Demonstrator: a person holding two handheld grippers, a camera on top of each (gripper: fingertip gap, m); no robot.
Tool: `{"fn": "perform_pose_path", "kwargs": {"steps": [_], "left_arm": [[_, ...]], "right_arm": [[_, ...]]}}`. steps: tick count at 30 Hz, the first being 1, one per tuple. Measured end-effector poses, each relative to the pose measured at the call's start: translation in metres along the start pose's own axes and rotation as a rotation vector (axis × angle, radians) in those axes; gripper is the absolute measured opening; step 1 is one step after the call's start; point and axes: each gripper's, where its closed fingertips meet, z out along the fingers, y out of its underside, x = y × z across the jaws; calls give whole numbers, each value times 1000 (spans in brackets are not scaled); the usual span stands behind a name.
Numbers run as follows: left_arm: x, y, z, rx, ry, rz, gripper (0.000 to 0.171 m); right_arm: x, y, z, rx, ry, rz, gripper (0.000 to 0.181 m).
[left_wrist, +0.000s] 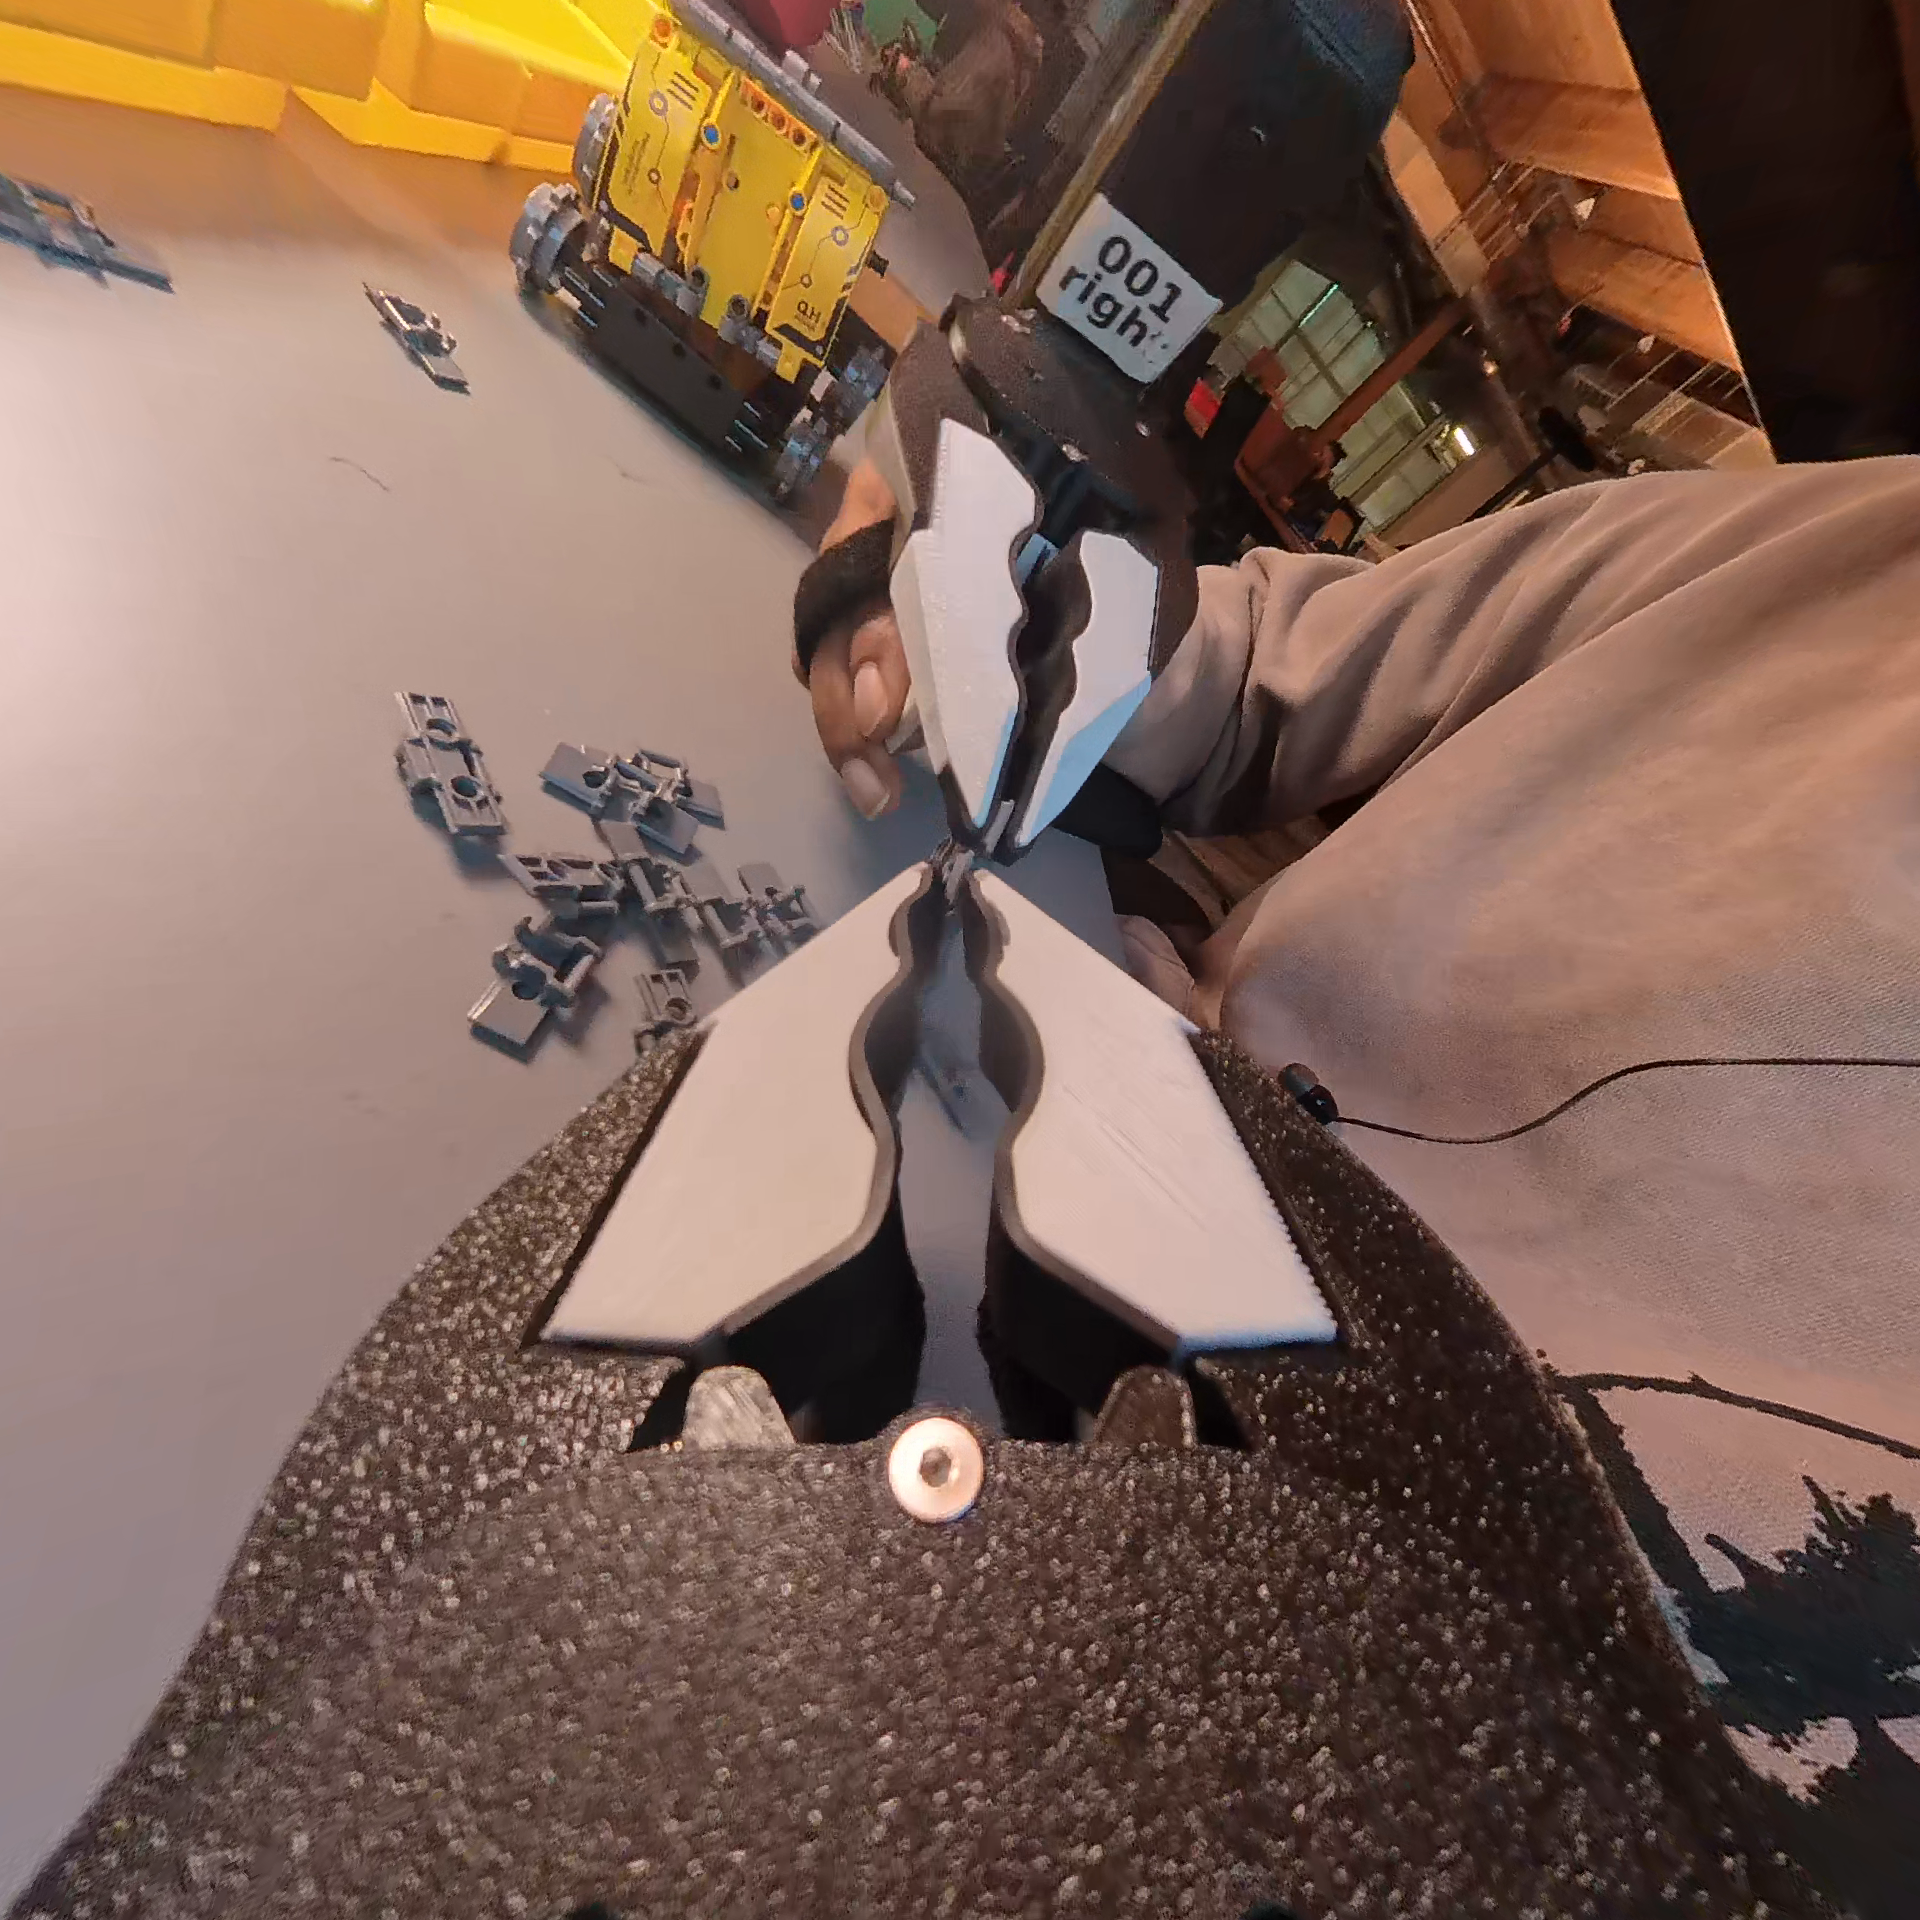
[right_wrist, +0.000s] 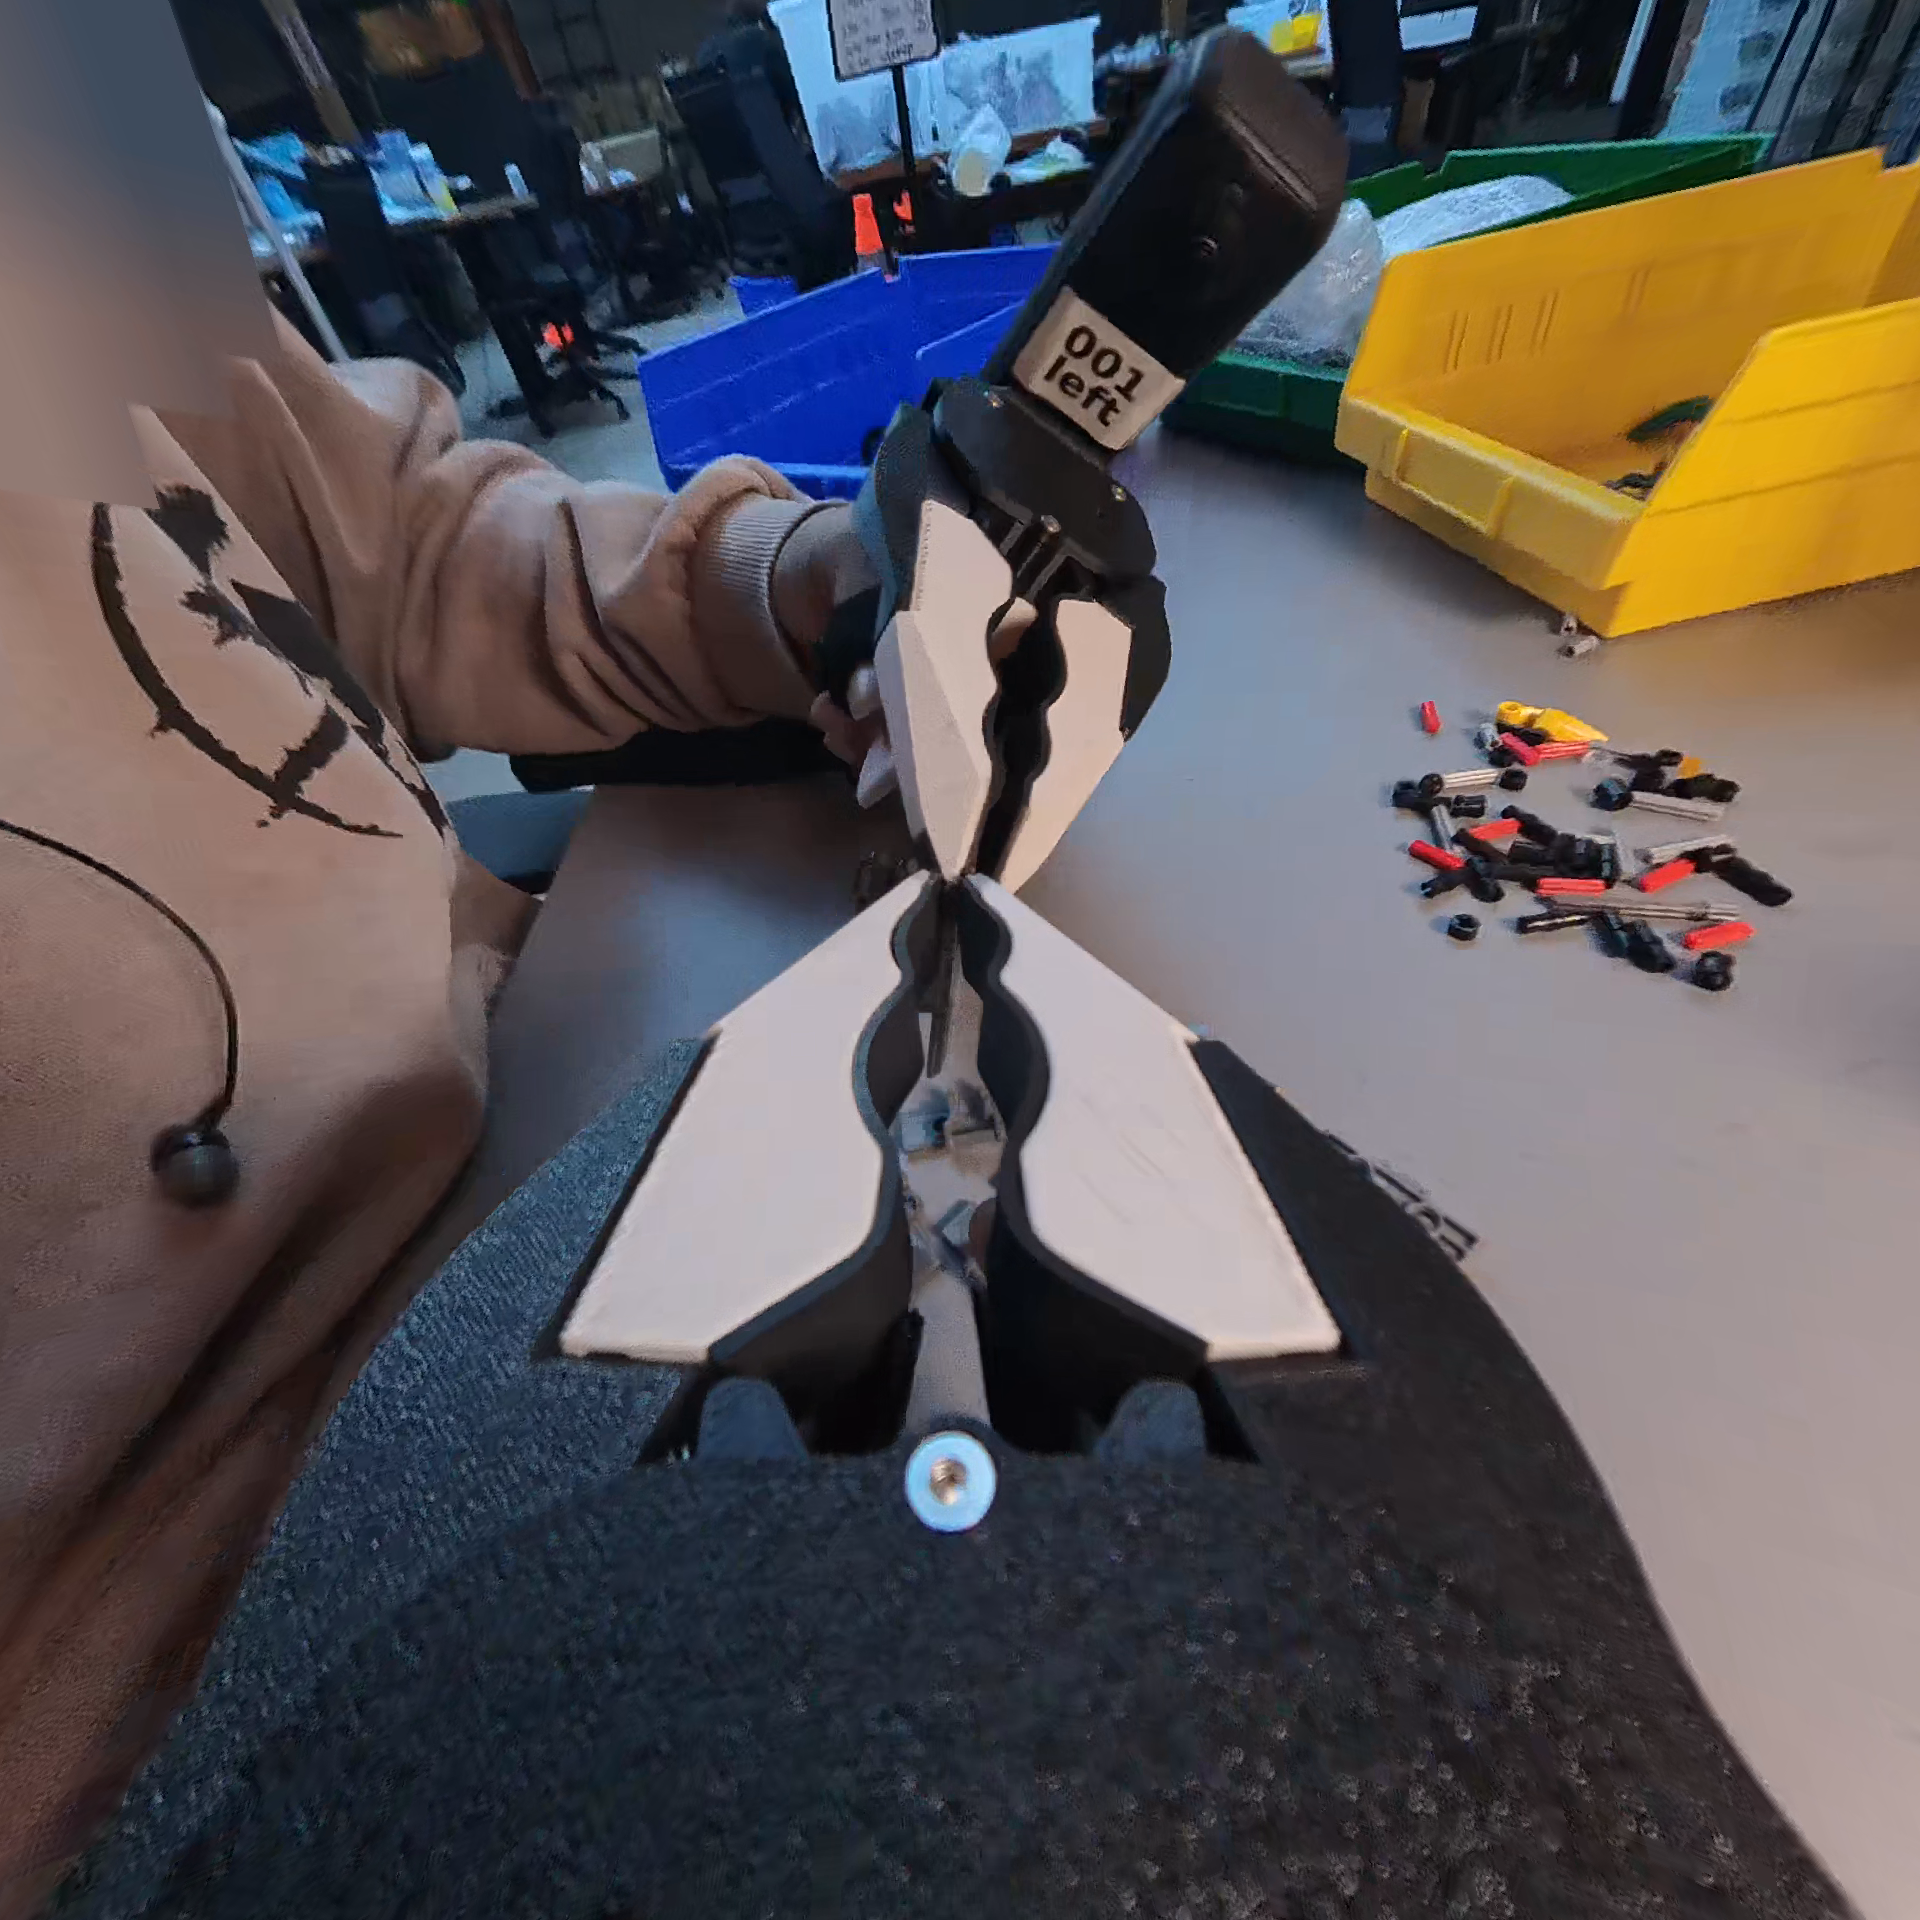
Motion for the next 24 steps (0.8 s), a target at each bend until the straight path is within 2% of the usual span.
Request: {"fn": "perform_pose_path", "kwargs": {"steps": [7,9,10,11,12,13,15,16,19,22,24], "left_arm": [[-1,12,6,-58,5,-38,2],[-8,12,7,-58,-37,-40,2],[-23,6,3,-21,-117,-45,1],[-30,-3,-4,9,-135,-58,1],[-29,-12,-10,29,-142,-25,1],[-24,-12,-10,-1,-154,37,1],[-17,-7,-6,-20,-156,82,2],[-19,-6,-7,-4,-158,62,1],[-22,-11,-17,23,-153,35,2],[-19,-12,-17,30,-126,25,1],[-18,-9,-14,17,-119,26,2]], "right_arm": [[-11,11,2,-80,8,-146,0],[-12,15,3,-105,20,-196,0],[-35,15,5,-92,-118,-196,0],[-64,15,16,-78,-231,-170,0],[-70,31,30,-173,-203,-292,0],[-62,26,32,-161,-138,-372,0],[-37,-12,9,-26,-79,-264,0],[-28,-15,-1,-22,-89,-198,0],[-8,-8,-11,-3,-57,-11,0],[12,14,-9,-102,24,61,2],[21,24,-6,-143,60,88,21]]}}
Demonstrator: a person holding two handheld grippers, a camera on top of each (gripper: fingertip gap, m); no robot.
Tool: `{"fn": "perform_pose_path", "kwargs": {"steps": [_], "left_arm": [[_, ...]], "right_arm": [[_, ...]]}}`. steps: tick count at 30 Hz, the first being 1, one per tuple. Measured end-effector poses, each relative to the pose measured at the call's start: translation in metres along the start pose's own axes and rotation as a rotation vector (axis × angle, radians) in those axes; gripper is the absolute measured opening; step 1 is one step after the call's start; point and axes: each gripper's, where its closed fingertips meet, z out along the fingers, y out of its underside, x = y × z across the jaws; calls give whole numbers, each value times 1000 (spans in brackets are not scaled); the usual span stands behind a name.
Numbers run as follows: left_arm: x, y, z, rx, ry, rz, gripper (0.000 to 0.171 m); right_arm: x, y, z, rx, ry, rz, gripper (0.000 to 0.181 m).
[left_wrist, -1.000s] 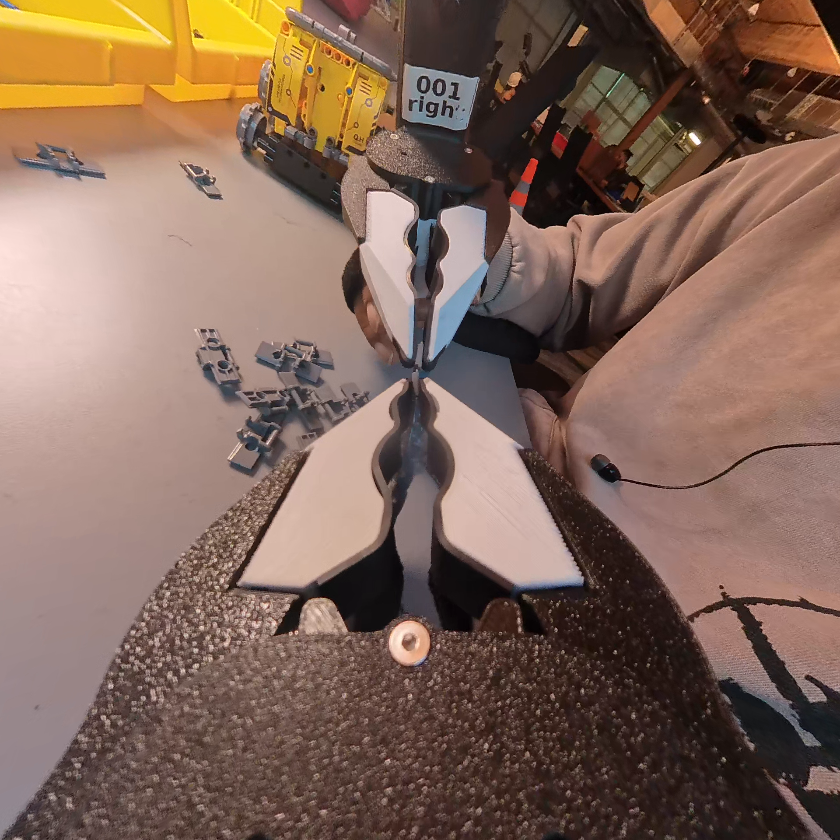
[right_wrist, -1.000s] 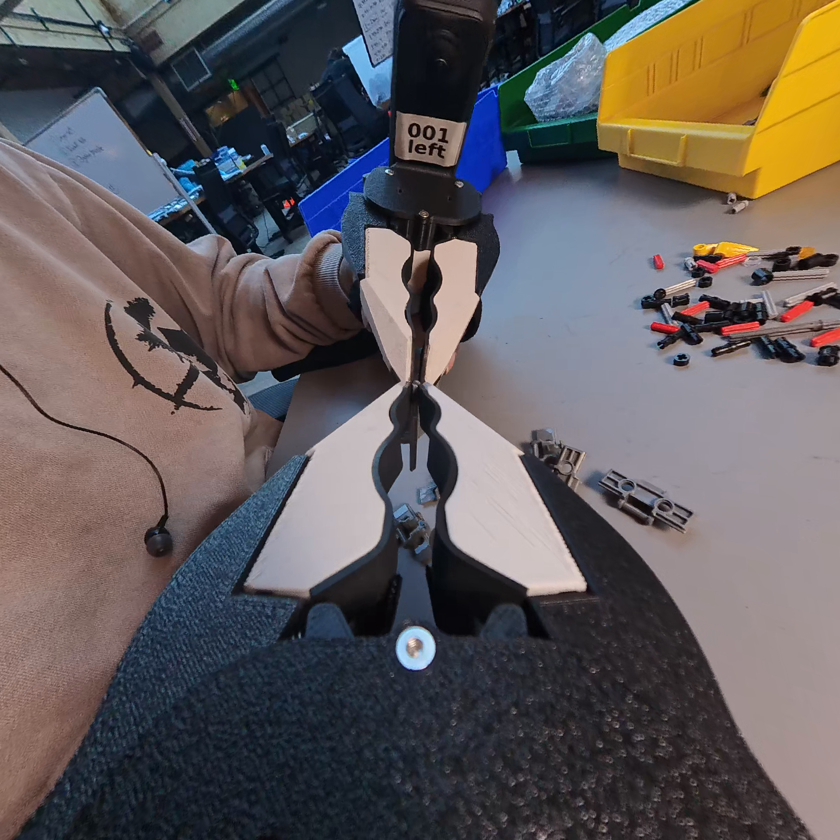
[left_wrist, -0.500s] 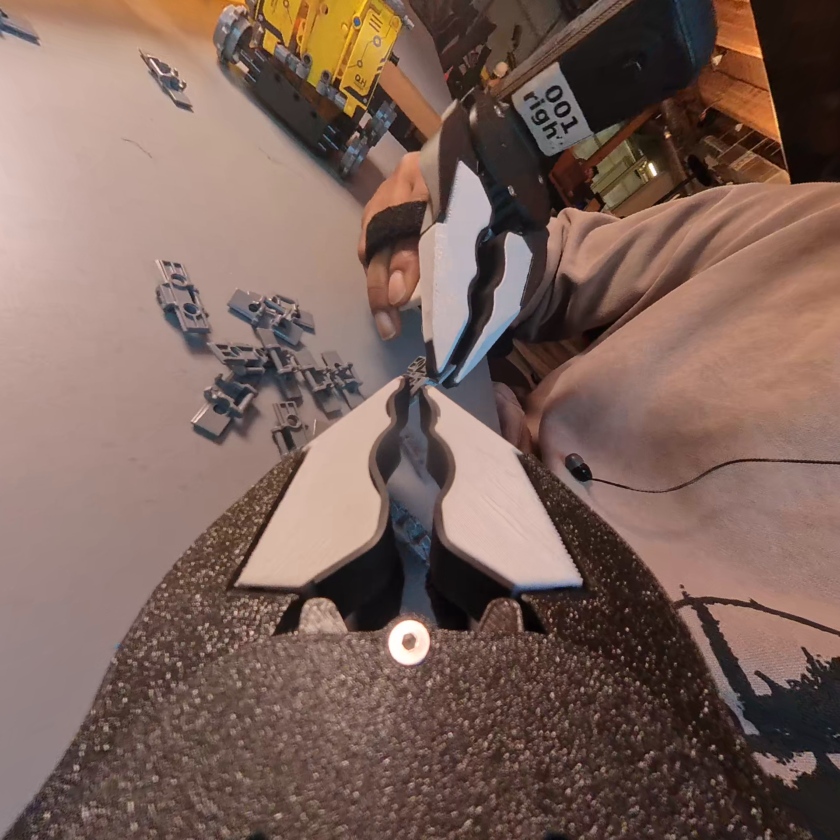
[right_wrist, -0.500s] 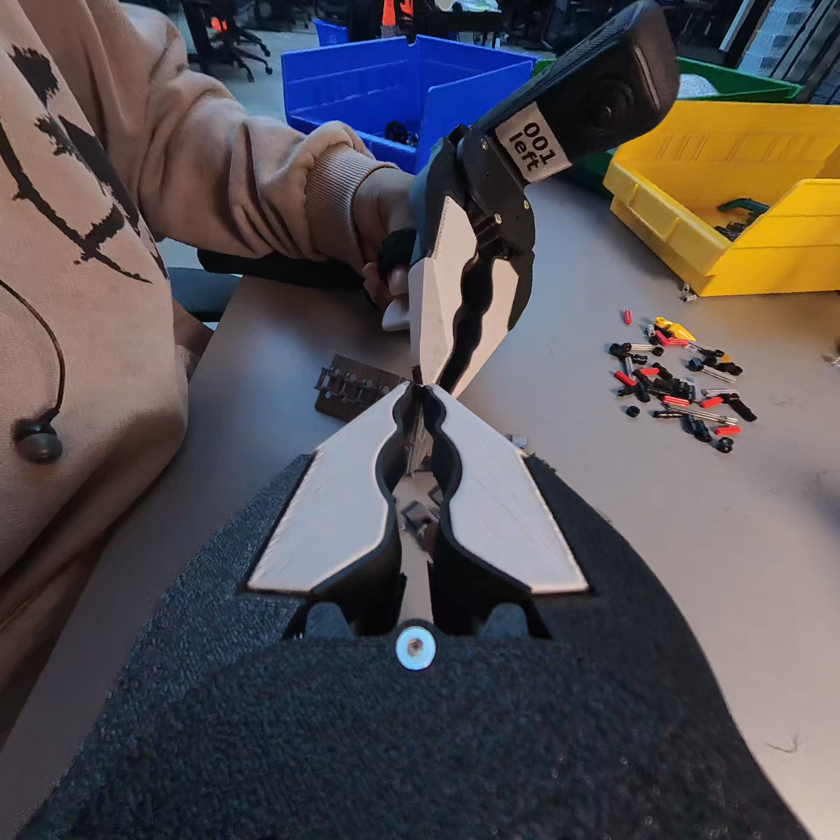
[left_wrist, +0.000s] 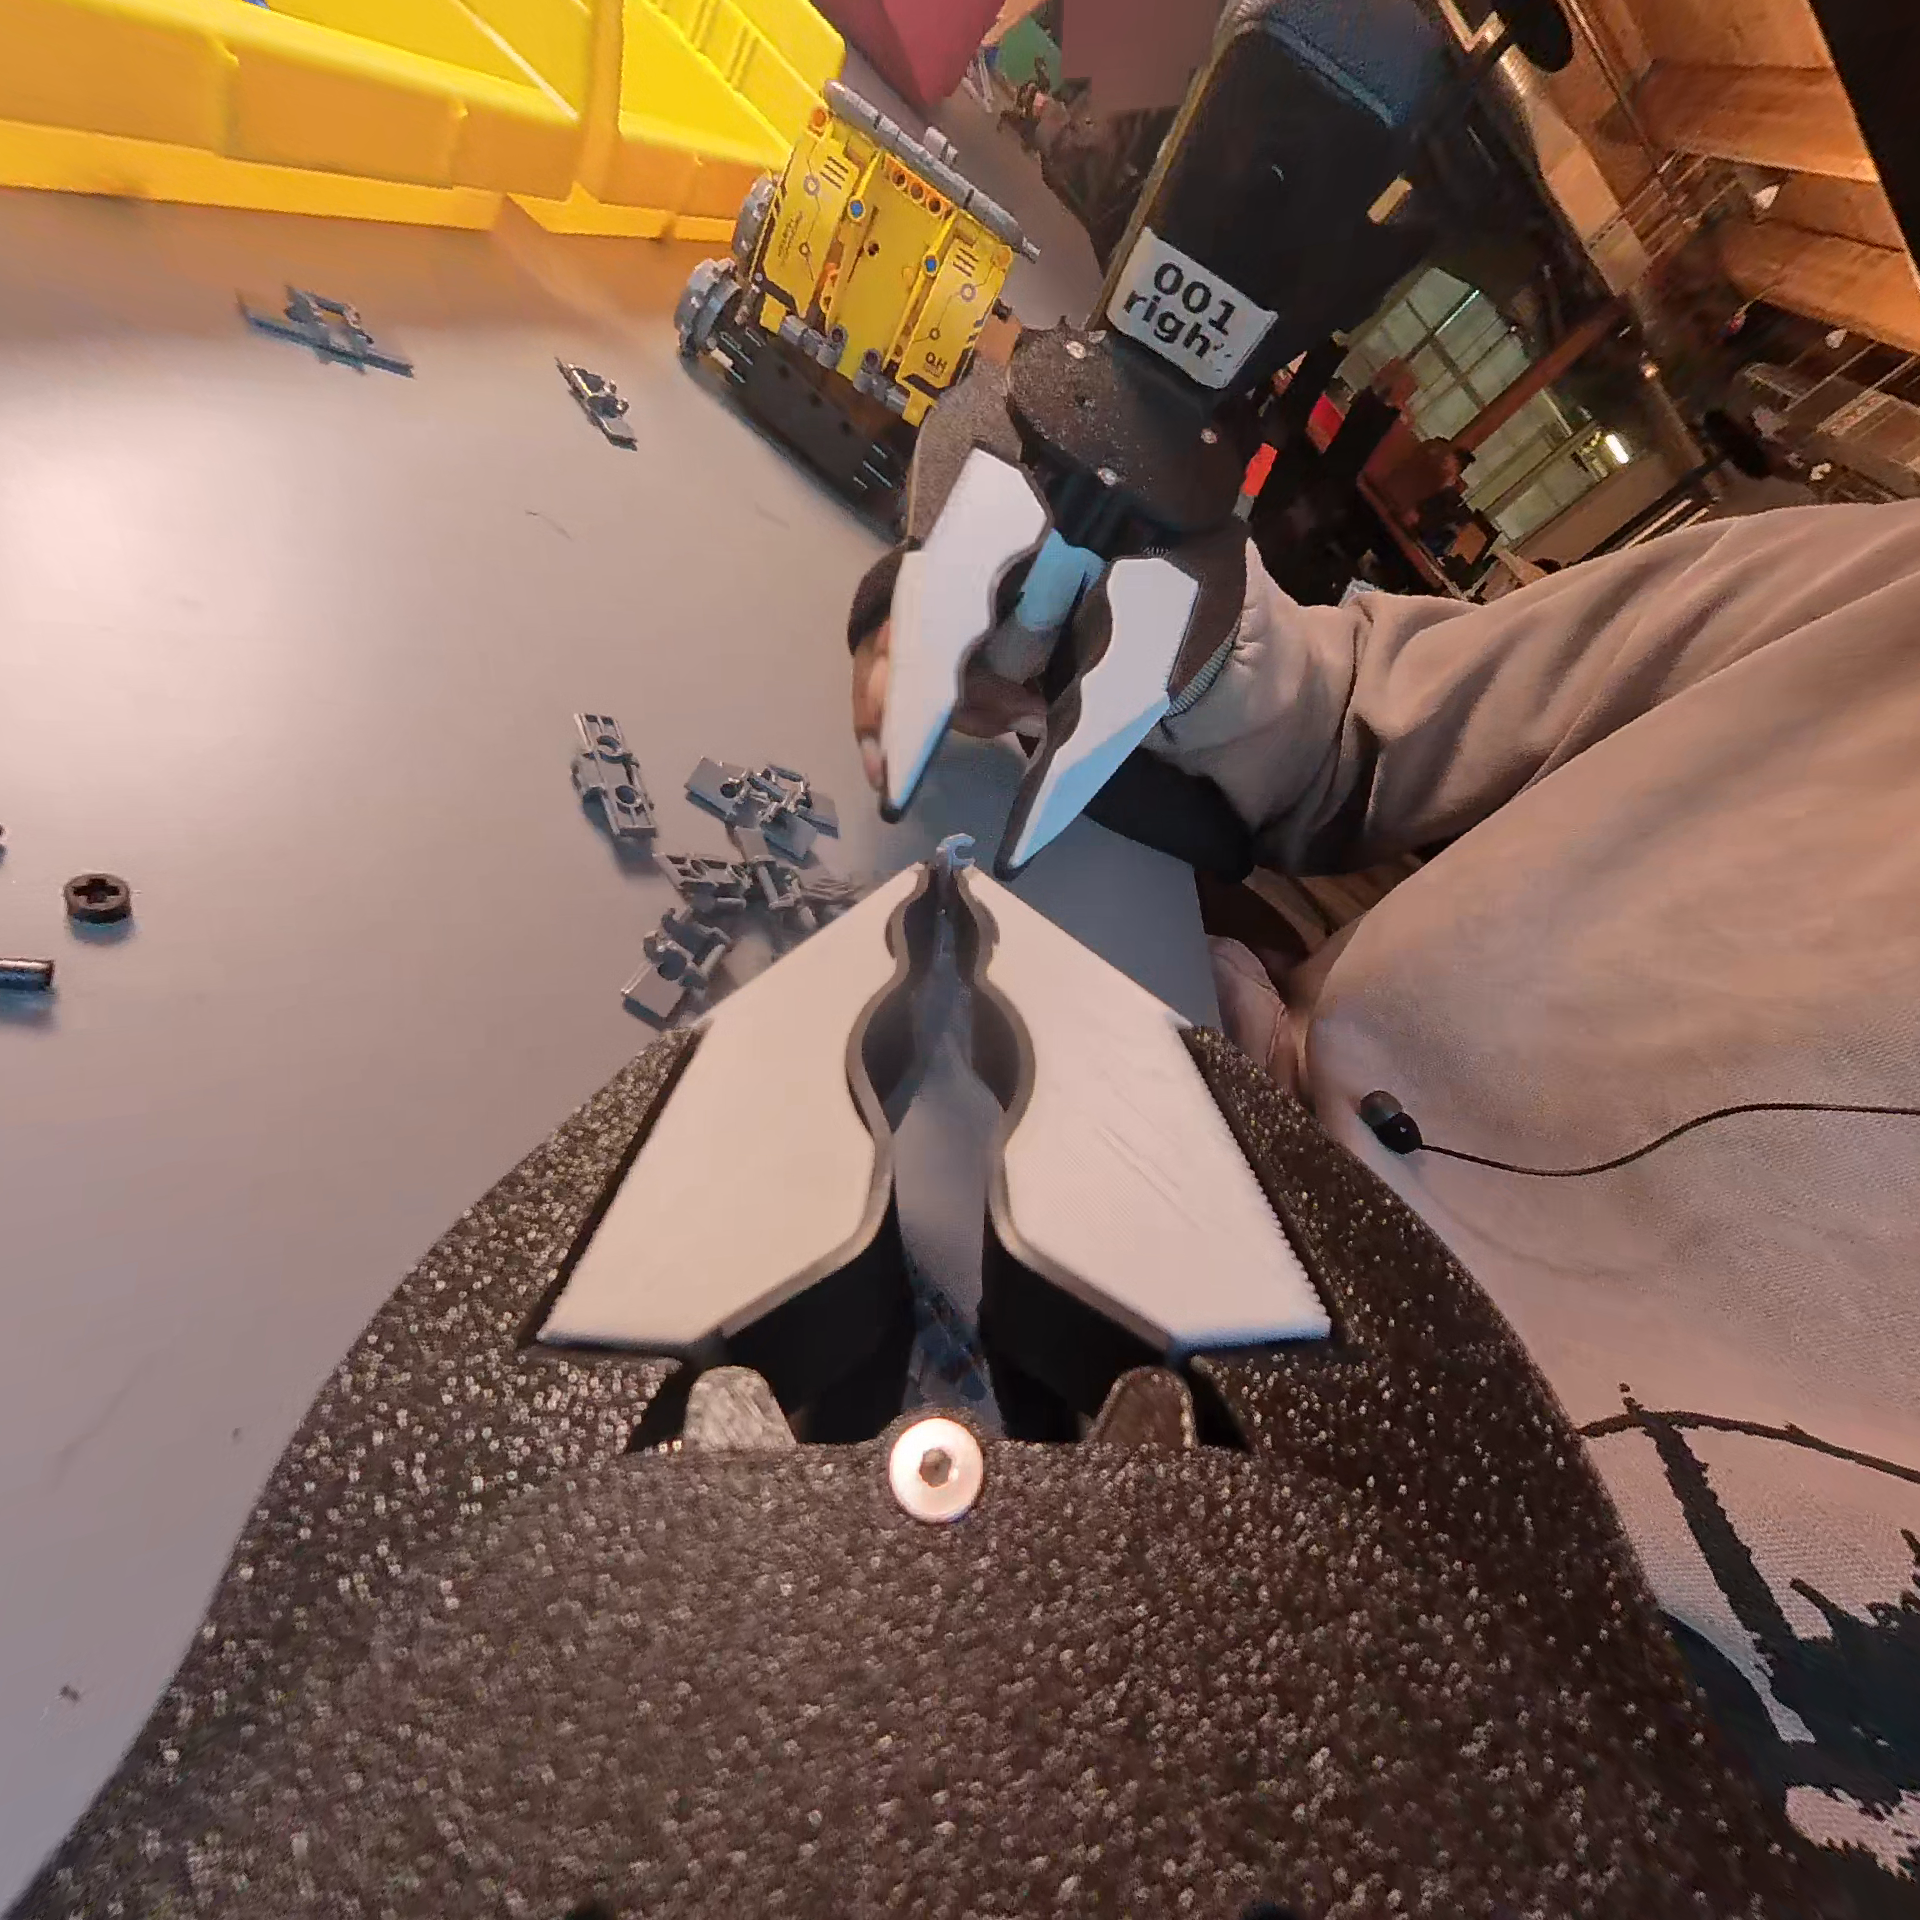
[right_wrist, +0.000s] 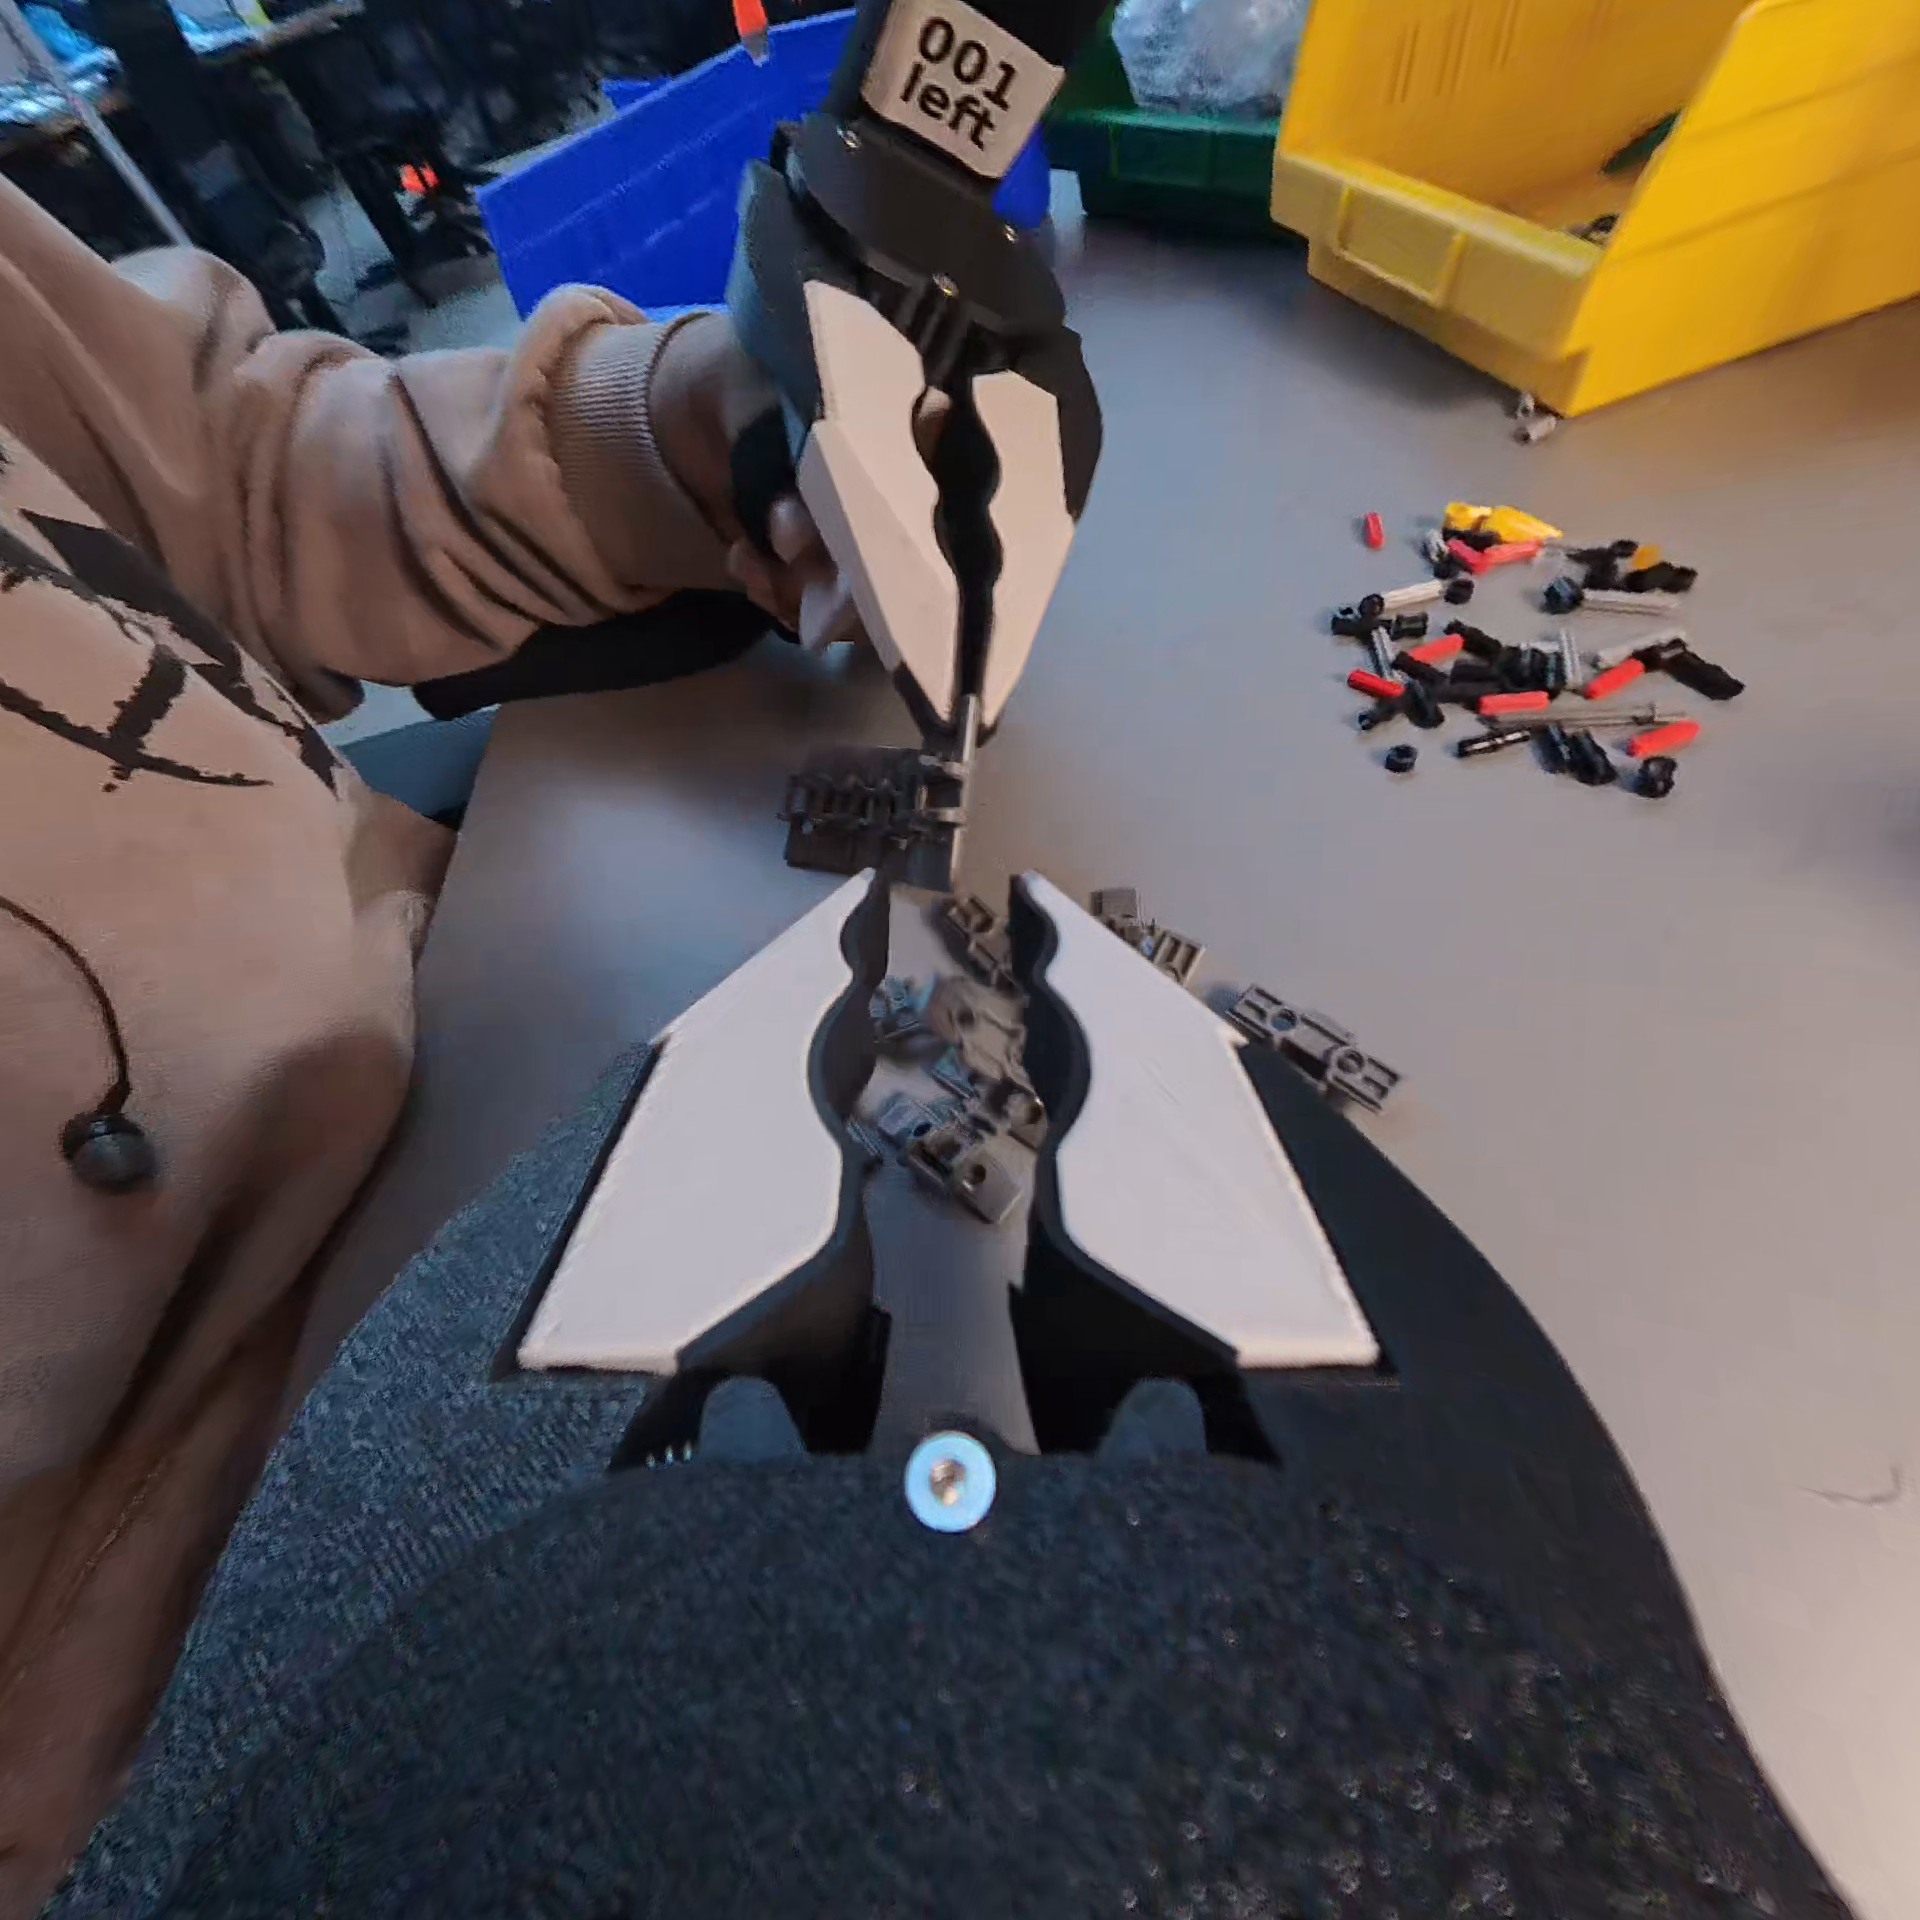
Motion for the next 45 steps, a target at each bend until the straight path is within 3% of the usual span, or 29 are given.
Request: {"fn": "perform_pose_path", "kwargs": {"steps": [5,7,10,12,16,24,45], "left_arm": [[7,5,5,-24,33,15,1],[11,6,8,-30,47,26,1],[12,7,10,-35,56,32,2],[14,8,10,-35,76,29,3],[21,6,10,-29,107,71,12],[21,-2,4,22,91,112,4],[22,-5,4,53,86,128,3]], "right_arm": [[-2,-4,5,27,-13,30,35],[-10,-9,9,42,-47,42,32],[-16,-5,16,8,-52,13,9],[-16,-4,16,7,-48,5,6],[-18,-7,13,32,-79,43,6],[-19,-24,0,155,-151,161,6],[-19,-25,2,180,-185,225,6]]}}
